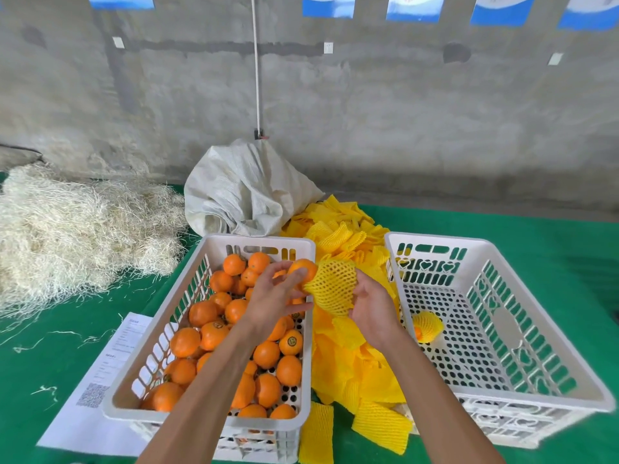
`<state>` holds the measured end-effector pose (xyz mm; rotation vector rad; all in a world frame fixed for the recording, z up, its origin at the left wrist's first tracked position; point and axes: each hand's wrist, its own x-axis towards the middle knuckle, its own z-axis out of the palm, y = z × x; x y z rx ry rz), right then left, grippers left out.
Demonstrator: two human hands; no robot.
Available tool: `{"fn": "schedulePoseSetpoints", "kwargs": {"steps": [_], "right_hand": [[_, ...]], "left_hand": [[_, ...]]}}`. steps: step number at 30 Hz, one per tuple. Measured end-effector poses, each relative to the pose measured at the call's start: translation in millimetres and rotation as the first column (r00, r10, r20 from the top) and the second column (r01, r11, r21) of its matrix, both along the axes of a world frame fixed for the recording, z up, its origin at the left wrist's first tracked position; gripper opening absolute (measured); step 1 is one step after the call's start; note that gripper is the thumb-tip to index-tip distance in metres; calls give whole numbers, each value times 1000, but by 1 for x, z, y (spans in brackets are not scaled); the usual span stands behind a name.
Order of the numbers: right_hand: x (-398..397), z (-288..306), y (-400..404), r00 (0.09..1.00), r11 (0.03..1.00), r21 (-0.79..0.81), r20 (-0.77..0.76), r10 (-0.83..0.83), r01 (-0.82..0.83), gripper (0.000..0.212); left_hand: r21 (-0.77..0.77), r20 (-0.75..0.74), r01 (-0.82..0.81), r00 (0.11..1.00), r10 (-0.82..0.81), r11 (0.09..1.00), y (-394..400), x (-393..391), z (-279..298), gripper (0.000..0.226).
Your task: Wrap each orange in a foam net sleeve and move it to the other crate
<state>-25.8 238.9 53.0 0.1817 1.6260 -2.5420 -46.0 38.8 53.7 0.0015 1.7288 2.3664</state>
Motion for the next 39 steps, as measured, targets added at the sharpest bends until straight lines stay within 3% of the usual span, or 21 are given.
{"fn": "schedulePoseSetpoints", "kwargs": {"steps": [5, 8, 12, 14, 17, 19, 20, 24, 27, 31, 36, 39], "right_hand": [[2, 1, 4, 982, 966, 257, -175, 70, -23, 30], [1, 0, -1, 962, 857, 510, -264, 74, 74, 27], [0, 0, -6, 959, 708, 682, -283, 22, 185, 35], [2, 2, -7, 952, 585, 782, -302, 53, 216, 42], [6, 3, -11, 930, 332, 898, -345, 126, 288, 43], [7, 2, -12, 904, 252, 897, -405, 139, 363, 44], [7, 2, -11, 892, 278, 881, -430, 138, 382, 47], [6, -5, -8, 887, 577, 744, -457, 71, 337, 64], [10, -11, -7, 868, 704, 610, -495, -20, 364, 72], [11, -15, -8, 781, 711, 497, -614, -116, 497, 78], [13, -21, -7, 817, 725, 512, -564, -122, 461, 82], [15, -28, -6, 812, 742, 485, -569, -134, 463, 72]], "left_hand": [[-2, 23, 40, 999, -40, 999, 9, 2, 1, 46], [-46, -13, 62, 998, -63, 997, 21, 6, -1, 38], [91, 161, 108, 979, -122, 990, 35, 13, 0, 47], [155, 170, 190, 961, -216, 969, 38, 18, 2, 54], [27, 86, 286, 954, -288, 958, 42, 24, 5, 66], [3, 73, 284, 956, -284, 959, 47, 27, 6, 64], [21, 73, 265, 961, -265, 964, 48, 28, 8, 57], [150, 171, 162, 967, -187, 975, 48, 24, 12, 46], [269, 240, 127, 951, -194, 955, 48, 19, 12, 46], [421, 293, 88, 929, -227, 903, 51, 16, 10, 54], [509, 325, -28, 932, -161, 860, 61, 5, 6, 56], [552, 363, -98, 922, -133, 828, 66, -1, 8, 58]]}}
